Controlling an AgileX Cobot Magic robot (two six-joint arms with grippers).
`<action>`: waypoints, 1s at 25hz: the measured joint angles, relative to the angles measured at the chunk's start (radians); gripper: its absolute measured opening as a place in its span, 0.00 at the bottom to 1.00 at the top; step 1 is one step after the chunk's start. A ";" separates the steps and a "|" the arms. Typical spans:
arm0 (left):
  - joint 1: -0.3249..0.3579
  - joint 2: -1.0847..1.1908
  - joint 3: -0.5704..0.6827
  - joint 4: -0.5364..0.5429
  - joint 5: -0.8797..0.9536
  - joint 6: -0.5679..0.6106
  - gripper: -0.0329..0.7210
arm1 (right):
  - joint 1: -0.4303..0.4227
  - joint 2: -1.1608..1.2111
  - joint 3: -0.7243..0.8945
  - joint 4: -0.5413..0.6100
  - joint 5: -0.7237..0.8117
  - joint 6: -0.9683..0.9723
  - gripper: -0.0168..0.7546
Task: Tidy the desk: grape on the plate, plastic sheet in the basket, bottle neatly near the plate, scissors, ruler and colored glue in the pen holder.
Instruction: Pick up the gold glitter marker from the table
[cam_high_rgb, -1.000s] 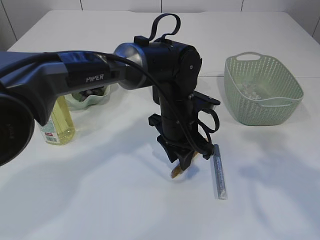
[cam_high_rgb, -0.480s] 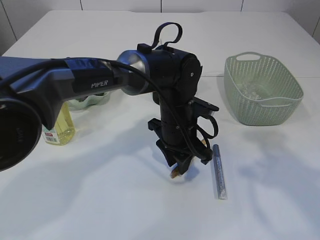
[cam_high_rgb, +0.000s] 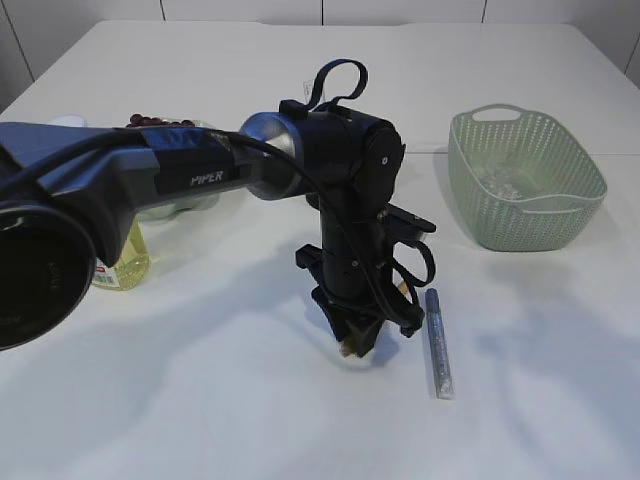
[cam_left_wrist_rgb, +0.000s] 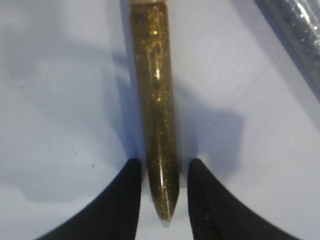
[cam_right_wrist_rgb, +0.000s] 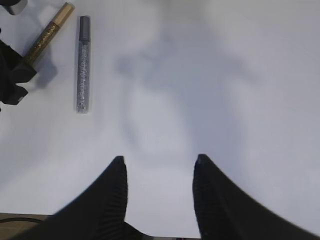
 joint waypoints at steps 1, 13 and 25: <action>0.000 0.000 0.000 0.000 0.000 0.000 0.36 | 0.000 0.000 0.000 0.000 0.000 0.000 0.48; 0.000 0.002 -0.002 0.002 -0.002 0.000 0.13 | 0.000 0.000 0.000 0.000 -0.005 0.000 0.48; 0.008 -0.070 -0.002 0.000 -0.002 -0.012 0.12 | 0.000 0.000 0.000 0.000 -0.027 0.000 0.48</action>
